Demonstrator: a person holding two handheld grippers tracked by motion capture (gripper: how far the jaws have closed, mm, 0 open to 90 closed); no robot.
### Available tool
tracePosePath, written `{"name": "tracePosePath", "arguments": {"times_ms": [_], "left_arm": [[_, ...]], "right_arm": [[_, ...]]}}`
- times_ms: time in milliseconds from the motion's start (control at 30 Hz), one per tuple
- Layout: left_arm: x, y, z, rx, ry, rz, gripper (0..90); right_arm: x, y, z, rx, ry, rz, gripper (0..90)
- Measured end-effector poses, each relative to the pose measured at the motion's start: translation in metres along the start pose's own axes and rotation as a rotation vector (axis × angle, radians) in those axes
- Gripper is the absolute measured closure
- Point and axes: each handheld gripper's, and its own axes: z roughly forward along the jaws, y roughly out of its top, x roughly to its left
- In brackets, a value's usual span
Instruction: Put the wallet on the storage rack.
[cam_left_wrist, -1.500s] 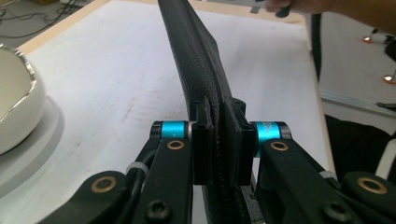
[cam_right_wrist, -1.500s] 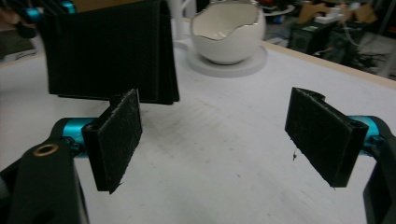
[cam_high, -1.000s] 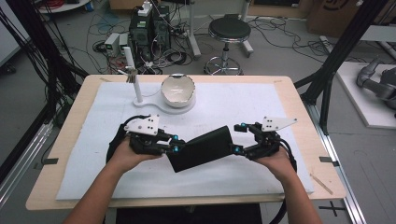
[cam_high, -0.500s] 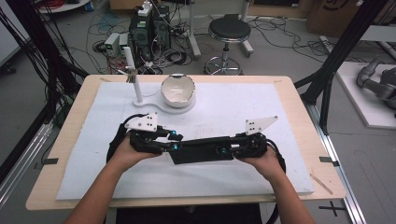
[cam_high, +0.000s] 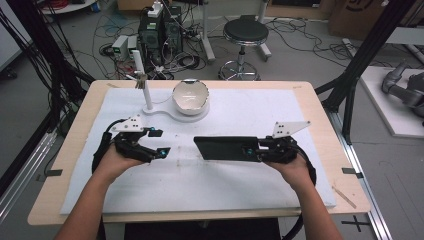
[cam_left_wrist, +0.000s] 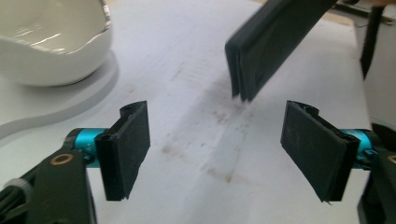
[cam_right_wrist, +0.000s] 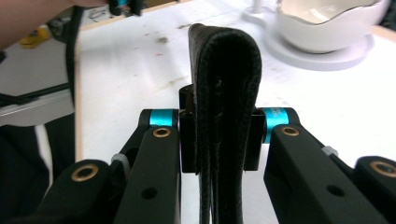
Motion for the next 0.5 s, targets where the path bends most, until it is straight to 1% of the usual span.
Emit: {"name": "tracePosePath", "arguments": {"times_ms": [33,67,133,167,267,367,433,500], "left_arm": [[0.002,-0.002,-0.005,0.001,0.018,-0.007,23.6],[0.003,-0.004,-0.010,-0.003,0.041,-0.017,23.4],[0.007,-0.008,-0.019,-0.017,0.095,-0.031,21.0],[0.009,-0.009,-0.024,-0.026,0.113,-0.037,20.5],[0.014,-0.014,-0.034,-0.051,0.150,-0.042,19.6],[0.018,-0.016,-0.040,-0.066,0.171,-0.041,19.5],[0.019,-0.017,-0.043,-0.086,0.174,-0.044,19.3],[0.020,-0.016,-0.045,-0.101,0.173,-0.040,19.0]], "right_arm": [[-0.001,0.003,-0.003,-0.004,-0.022,-0.010,75.2],[-0.001,0.007,-0.007,-0.007,-0.036,-0.010,75.2],[-0.002,0.017,-0.013,-0.010,-0.068,-0.018,75.2],[-0.003,0.023,-0.016,-0.015,-0.085,-0.025,75.2],[-0.005,0.044,-0.024,-0.009,-0.129,-0.051,75.2],[-0.005,0.070,-0.028,0.009,-0.160,-0.087,75.2],[-0.005,0.087,-0.029,0.019,-0.180,-0.110,75.2],[-0.006,0.103,-0.028,0.037,-0.185,-0.121,75.2]]}}
